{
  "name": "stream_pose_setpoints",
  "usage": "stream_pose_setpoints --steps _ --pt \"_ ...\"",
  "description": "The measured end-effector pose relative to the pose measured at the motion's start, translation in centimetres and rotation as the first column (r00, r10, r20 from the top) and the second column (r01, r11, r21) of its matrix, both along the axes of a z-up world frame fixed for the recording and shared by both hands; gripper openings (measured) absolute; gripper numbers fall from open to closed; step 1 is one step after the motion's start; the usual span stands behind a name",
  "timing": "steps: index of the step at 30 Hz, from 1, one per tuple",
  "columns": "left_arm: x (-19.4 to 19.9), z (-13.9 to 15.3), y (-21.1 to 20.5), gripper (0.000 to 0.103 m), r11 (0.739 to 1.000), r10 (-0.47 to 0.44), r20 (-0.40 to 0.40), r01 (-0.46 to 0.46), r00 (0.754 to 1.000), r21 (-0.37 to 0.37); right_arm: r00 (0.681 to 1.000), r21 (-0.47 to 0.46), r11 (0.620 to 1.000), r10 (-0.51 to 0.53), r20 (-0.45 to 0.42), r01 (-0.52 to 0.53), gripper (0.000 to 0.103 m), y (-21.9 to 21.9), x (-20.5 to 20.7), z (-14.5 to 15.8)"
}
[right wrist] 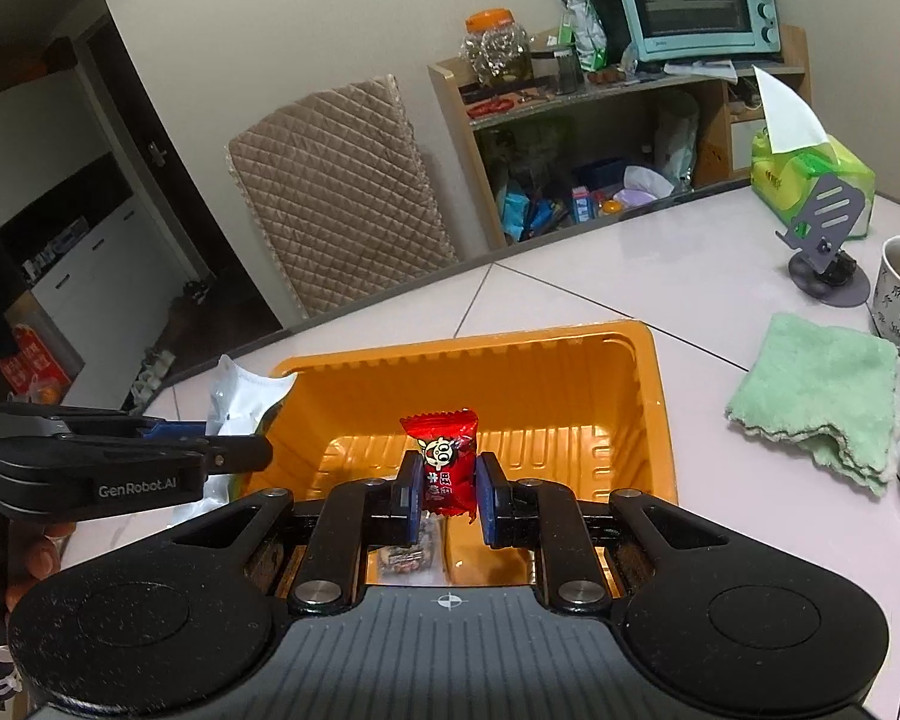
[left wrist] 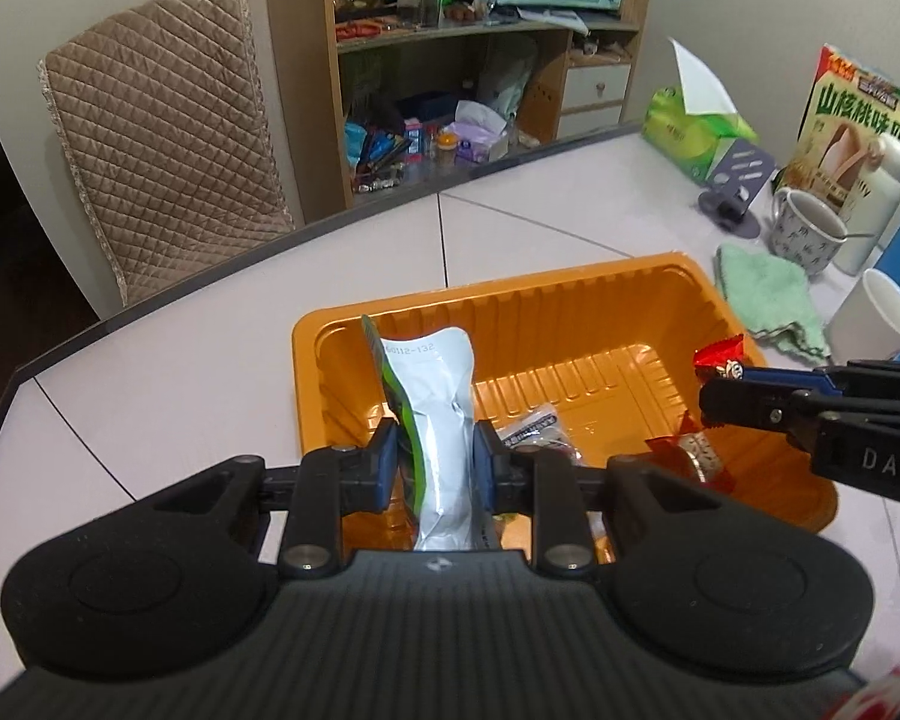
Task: Organize snacks
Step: 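Carry the white pouch with the left tool and red candy with the right tool over the tray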
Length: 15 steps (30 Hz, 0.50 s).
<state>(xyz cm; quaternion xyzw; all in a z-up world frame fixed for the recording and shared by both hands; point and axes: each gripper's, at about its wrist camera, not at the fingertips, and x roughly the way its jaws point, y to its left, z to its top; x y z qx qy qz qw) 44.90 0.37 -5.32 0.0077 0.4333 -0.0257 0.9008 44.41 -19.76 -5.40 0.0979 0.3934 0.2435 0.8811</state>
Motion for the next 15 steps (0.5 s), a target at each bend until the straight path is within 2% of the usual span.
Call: stream_pose_setpoints --steps 15 --pt "2.3 -2.3 -0.2 0.024 1.000 -0.009 -0.043 0.010 0.999 0.025 0.999 -0.020 1.000 -0.004 -0.035 0.003 0.019 0.1 1.3 -1.9"
